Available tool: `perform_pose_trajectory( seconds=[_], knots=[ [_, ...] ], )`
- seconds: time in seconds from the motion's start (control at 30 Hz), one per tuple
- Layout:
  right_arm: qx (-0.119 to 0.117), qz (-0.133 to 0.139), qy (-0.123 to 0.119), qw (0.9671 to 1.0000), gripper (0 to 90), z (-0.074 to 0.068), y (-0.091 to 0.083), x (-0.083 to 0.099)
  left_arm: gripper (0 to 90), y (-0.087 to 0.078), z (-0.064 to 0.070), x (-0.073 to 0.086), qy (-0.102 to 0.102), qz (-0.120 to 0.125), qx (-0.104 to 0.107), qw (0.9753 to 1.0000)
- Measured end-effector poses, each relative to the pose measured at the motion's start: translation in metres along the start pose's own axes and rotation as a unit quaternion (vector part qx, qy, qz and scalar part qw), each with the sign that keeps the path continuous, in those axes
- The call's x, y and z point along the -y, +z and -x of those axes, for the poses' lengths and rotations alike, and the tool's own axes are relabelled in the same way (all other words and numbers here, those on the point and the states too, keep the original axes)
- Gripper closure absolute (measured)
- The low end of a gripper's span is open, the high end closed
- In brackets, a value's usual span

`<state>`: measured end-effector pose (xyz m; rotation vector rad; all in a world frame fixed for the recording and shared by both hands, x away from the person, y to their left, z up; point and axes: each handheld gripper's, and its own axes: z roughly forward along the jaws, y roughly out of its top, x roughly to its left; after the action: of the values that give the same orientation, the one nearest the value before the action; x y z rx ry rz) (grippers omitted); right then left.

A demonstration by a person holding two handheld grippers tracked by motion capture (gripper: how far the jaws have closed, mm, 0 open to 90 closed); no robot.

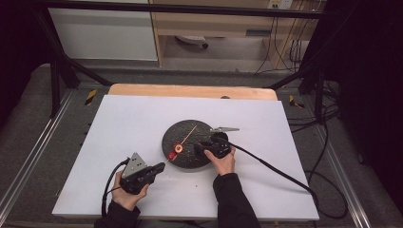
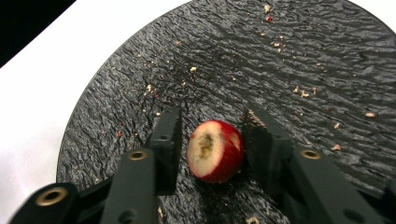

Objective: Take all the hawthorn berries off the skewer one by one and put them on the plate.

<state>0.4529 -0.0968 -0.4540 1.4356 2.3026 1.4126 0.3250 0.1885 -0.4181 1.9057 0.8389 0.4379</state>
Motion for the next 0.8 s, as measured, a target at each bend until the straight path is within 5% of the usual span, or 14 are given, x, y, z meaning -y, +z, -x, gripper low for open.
perform_pose_trajectory(
  seconds=[0.2, 0.3, 0.5, 0.8],
  knots=[
    [-0.001, 0.016, -0.013, 0.9998, 46.1, -0.004, -0.01, -0.005, 88.5, 0.0, 0.0, 0.0, -0.001, 0.0, 0.0, 1.0],
    [-0.005, 0.039, -0.03, 0.9988, 30.2, -0.011, -0.025, -0.01, 88.5, 0.0, 0.001, 0.0, 0.0, 0.0, 0.001, 1.0],
    [-0.025, 0.054, -0.042, 0.9974, 13.2, -0.02, -0.041, -0.012, 88.5, 0.001, 0.002, 0.0, 0.003, -0.003, 0.002, 1.0],
    [-0.069, 0.071, -0.036, 0.9944, 9.8, -0.036, -0.05, -0.005, 88.5, 0.003, 0.006, 0.0, 0.009, -0.005, 0.004, 0.9999]
  ],
)
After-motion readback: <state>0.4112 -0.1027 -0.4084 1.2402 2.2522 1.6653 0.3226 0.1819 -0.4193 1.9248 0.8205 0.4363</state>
